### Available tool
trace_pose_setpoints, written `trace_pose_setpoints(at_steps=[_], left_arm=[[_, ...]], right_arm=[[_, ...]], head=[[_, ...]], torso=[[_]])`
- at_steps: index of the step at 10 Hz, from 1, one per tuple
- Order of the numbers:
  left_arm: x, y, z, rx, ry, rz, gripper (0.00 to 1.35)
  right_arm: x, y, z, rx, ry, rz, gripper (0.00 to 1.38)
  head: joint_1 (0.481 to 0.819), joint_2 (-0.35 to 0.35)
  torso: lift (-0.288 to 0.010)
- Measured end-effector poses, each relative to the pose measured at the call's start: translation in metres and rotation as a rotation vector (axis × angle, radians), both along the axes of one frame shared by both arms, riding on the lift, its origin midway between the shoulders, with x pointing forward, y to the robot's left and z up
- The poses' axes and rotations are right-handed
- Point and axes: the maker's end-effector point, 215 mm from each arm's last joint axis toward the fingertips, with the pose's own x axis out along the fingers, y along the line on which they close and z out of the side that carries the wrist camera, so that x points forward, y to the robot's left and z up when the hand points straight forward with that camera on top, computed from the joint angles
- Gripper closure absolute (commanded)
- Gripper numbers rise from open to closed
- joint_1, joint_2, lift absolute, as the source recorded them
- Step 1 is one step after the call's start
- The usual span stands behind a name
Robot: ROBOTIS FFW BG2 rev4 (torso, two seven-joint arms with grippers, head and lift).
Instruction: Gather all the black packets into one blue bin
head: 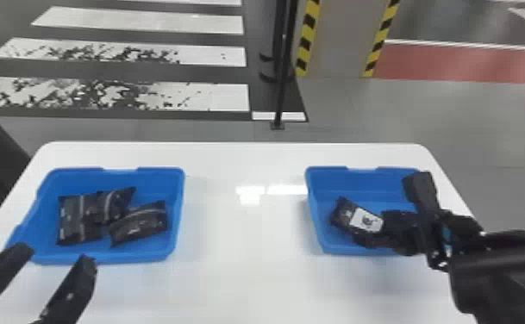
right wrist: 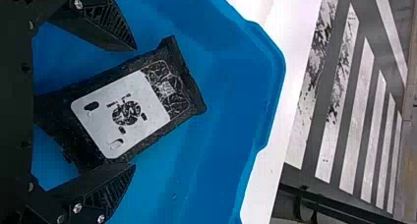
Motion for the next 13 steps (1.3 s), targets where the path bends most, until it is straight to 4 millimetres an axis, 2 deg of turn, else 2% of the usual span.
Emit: trace_pose_setpoints(at_steps=[1,2,3,4,5,6,8,10,11,12,13], left_arm=[[0.003,-0.003,-0.001,-0.01,-0.004,-0.007,0.21],[0.005,-0.006,-0.002,-0.021,-0.006,-0.013,0.21],[0.007,-0.006,-0.003,-0.028,-0.007,-0.014,0.21],[0.007,-0.006,-0.003,-0.032,-0.008,-0.013,0.21],[0.008,-0.006,-0.002,-0.035,-0.011,-0.012,0.22],[0.008,-0.006,-0.001,-0.037,-0.016,-0.012,0.22],[0.01,-0.007,0.003,-0.044,-0.025,-0.016,0.22],[0.014,-0.01,0.006,-0.053,-0.034,-0.03,0.22],[0.017,-0.019,0.004,-0.077,-0.02,-0.067,0.22],[0.021,-0.034,0.0,-0.115,0.007,-0.125,0.22],[0.026,-0.052,-0.003,-0.156,0.035,-0.187,0.22]], right_arm=[[0.003,-0.002,-0.004,-0.004,0.018,-0.001,0.21],[0.005,-0.005,-0.007,-0.005,0.034,-0.008,0.37],[0.005,-0.008,-0.01,-0.005,0.046,-0.015,0.78],[0.006,-0.011,-0.012,-0.005,0.051,-0.023,1.04],[0.008,-0.011,-0.011,-0.005,0.043,-0.028,1.22],[0.013,-0.009,-0.005,0.0,0.009,-0.021,1.27],[0.024,-0.006,0.019,0.014,-0.084,-0.009,1.28],[0.024,-0.003,0.038,0.008,-0.138,0.004,1.28],[0.021,-0.002,0.051,0.007,-0.171,0.006,1.28],[0.014,0.006,0.073,-0.003,-0.222,0.018,1.28],[0.006,0.025,0.099,-0.013,-0.278,0.053,1.28]], head=[[0.695,-0.1],[0.695,-0.105],[0.695,-0.112],[0.695,-0.116],[0.695,-0.116],[0.695,-0.114],[0.695,-0.108],[0.695,-0.106],[0.695,-0.113],[0.695,-0.124],[0.695,-0.128]], torso=[[-0.11],[-0.11],[-0.11],[-0.11],[-0.11],[-0.11],[-0.11],[-0.11],[-0.11],[-0.11],[-0.11]])
